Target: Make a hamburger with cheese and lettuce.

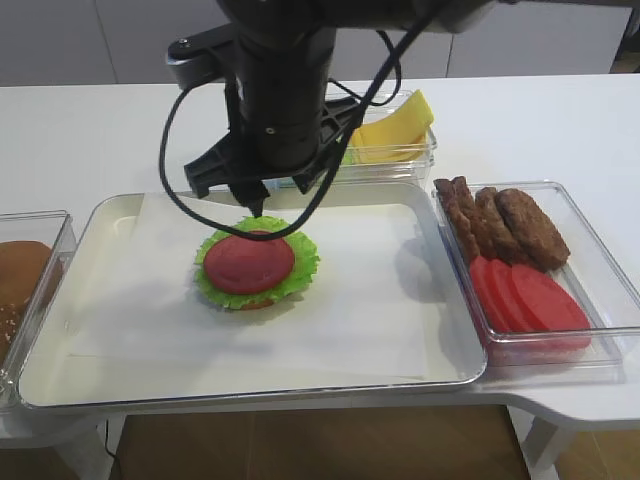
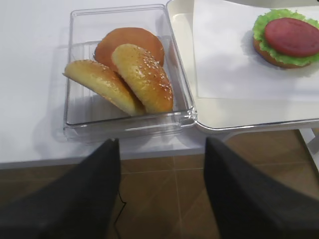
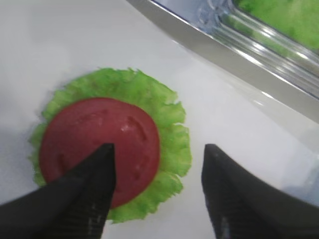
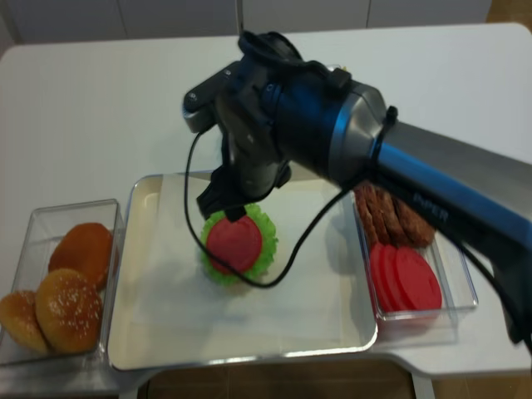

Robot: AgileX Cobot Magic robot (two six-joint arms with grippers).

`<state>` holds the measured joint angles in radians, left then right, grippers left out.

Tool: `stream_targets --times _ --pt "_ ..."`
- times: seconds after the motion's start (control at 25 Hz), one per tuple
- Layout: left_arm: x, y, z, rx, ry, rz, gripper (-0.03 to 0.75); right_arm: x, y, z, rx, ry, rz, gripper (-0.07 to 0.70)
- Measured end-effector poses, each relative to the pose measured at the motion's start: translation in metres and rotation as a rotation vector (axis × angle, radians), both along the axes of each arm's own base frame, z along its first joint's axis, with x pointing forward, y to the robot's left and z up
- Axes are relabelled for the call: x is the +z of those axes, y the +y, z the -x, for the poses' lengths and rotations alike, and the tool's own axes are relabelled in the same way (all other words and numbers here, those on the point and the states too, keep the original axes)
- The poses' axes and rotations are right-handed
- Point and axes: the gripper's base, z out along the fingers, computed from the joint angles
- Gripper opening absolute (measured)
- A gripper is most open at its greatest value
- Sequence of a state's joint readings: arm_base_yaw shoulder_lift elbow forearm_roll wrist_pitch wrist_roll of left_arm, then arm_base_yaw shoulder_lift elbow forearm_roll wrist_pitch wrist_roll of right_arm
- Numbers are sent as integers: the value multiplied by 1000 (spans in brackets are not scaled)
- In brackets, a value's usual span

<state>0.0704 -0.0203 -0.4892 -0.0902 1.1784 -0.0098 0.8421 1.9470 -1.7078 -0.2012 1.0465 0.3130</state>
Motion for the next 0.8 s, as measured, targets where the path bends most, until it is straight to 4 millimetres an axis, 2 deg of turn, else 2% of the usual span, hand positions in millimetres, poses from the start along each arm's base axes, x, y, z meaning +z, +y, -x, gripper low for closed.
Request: stream_targets --times 0.2,0.48,0.6,0.8 --pt "0 0 0 0 0 0 403 2 -37 -23 -66 64 35 426" --pt "0 0 0 0 0 0 403 24 -114 -61 -237 114 -58 426" --pt "0 0 0 0 0 0 403 34 -150 -67 -322 114 -76 426" --pt "0 0 0 0 0 0 403 45 -211 -58 -460 112 -82 426"
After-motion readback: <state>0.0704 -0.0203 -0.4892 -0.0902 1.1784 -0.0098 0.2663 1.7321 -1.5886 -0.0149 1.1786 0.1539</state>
